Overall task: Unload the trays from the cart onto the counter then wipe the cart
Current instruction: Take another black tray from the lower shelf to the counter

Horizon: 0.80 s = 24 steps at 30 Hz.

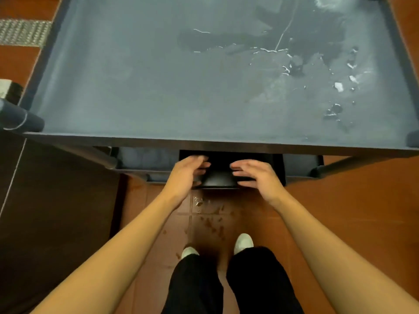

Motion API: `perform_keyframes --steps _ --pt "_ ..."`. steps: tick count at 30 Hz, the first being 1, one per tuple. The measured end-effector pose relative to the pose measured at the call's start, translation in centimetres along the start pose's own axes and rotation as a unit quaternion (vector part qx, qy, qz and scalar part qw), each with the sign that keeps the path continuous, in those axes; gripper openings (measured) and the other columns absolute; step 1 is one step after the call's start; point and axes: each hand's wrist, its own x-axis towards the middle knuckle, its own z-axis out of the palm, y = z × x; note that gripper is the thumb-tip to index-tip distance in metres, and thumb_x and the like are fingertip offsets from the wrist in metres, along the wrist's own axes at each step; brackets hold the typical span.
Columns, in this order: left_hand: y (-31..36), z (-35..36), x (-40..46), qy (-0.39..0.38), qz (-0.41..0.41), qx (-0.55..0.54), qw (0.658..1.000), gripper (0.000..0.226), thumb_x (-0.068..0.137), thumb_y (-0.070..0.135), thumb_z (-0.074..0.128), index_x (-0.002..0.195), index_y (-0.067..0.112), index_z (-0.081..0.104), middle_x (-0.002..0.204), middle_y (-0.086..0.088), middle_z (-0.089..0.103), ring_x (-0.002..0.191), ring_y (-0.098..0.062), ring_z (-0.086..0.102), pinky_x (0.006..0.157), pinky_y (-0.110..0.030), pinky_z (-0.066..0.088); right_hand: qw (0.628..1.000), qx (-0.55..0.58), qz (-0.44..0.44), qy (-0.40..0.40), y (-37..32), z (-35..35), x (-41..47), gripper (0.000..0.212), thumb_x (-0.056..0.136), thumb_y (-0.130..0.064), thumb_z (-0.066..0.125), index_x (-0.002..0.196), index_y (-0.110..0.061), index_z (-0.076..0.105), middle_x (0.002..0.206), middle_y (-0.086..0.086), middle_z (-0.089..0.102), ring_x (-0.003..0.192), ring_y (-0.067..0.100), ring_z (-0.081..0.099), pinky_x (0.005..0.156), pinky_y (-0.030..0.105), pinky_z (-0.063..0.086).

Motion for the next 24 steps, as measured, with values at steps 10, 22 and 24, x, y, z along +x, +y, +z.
perform_keyframes --steps 10,22,24 --pt "-3.0 -0.4 17.2 -0.031 0.061 0.073 0.995 0.034 0.108 0.043 0.038 0.106 0.027 0.068 0.122 -0.001 0.068 0.111 -0.024 0.060 0.104 -0.053 0.049 0.992 -0.122 -0.039 0.012 2.3 -4.1 17.1 0.036 0.105 -0.046 0.048 0.120 -0.022 0.071 0.128 0.003 0.068 0.114 0.023 0.067 0.096 0.047 0.057" --pt "-5.0 -1.0 24.0 -0.029 0.080 0.115 0.990 0.058 0.100 0.064 0.047 0.122 0.013 0.065 0.125 -0.009 0.065 0.113 -0.027 0.064 0.091 -0.049 0.057 0.991 -0.133 -0.008 -0.025 3.3 -5.3 23.0 0.042 0.103 -0.044 0.051 0.122 -0.012 0.069 0.126 0.018 0.067 0.117 0.032 0.065 0.093 0.060 0.057" --pt "-5.0 -1.0 23.9 -0.025 0.076 0.106 0.991 0.060 0.098 0.065 0.048 0.124 0.012 0.063 0.124 -0.008 0.064 0.114 -0.026 0.063 0.087 -0.049 0.058 0.992 -0.127 -0.011 -0.013 3.2 -5.4 23.0 0.041 0.103 -0.043 0.051 0.123 -0.013 0.069 0.125 0.019 0.067 0.117 0.031 0.065 0.093 0.061 0.056"
